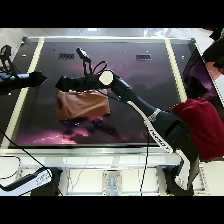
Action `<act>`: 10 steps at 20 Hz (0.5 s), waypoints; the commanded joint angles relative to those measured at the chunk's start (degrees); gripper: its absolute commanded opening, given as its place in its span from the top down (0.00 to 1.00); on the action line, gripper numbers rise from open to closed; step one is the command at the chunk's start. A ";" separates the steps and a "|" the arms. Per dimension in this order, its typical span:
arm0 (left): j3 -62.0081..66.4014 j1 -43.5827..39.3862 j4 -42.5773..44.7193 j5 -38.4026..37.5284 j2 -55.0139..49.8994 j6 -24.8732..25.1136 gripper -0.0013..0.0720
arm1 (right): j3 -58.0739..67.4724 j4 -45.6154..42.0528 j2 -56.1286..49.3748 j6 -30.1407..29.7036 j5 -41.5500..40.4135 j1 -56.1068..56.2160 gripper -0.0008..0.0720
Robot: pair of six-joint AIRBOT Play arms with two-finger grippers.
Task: Fold the shirts.
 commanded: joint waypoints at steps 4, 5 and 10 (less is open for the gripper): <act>0.02 0.92 0.11 -2.82 0.37 -0.13 0.96 | 0.13 -12.66 1.84 1.14 21.00 -13.42 0.23; 0.02 0.92 0.11 -2.86 0.37 -0.13 0.96 | 0.11 -17.25 1.84 2.16 26.38 -16.76 0.35; 0.02 0.92 0.11 -2.82 0.37 -0.13 0.96 | -4.07 -25.64 0.52 16.15 29.99 -27.85 0.38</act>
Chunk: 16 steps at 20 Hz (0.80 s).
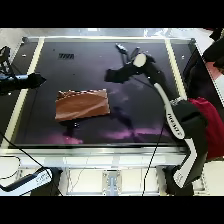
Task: Fold the shirts.
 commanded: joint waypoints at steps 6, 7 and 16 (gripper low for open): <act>0.04 0.07 0.02 -0.26 0.04 0.00 0.96 | -2.51 25.05 -13.03 2.69 4.59 -6.62 0.27; 0.04 0.07 0.02 -0.26 0.04 0.00 0.96 | -2.51 27.08 -14.84 2.71 4.46 -5.62 0.27; 0.04 0.07 0.02 -0.94 0.04 0.00 0.96 | -2.45 28.09 -19.54 2.71 0.07 6.84 0.27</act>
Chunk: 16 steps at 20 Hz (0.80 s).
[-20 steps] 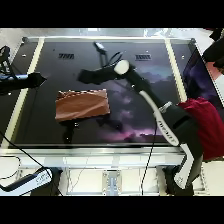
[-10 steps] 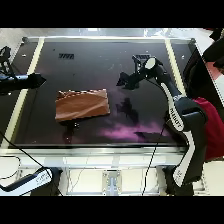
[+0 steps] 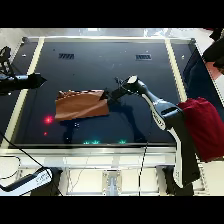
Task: Fold the shirts.
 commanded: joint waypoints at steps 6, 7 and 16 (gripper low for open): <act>0.04 0.07 0.02 -1.44 0.04 0.02 0.96 | 7.23 6.05 0.24 -5.09 2.67 5.16 0.97; 0.04 0.07 0.00 -1.44 0.04 0.02 0.96 | 8.46 5.68 1.75 -5.03 2.73 4.13 0.98; 0.04 0.07 -0.94 -1.42 0.04 0.02 0.96 | 8.26 -25.46 27.23 1.64 17.64 -17.18 0.98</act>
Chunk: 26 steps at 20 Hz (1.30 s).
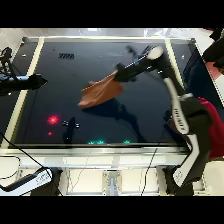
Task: Fold the shirts.
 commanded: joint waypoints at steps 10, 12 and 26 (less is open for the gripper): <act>0.04 0.07 -3.56 0.02 0.04 0.02 0.96 | -11.39 -37.90 38.82 -0.20 23.41 -40.41 0.98; 0.04 0.07 -3.56 0.02 0.04 0.00 0.96 | -19.04 -39.80 46.75 -3.41 23.37 -49.86 0.98; 0.04 0.04 -3.82 -0.37 0.04 -0.02 0.96 | -36.74 -20.04 60.33 -7.04 13.64 -79.38 0.46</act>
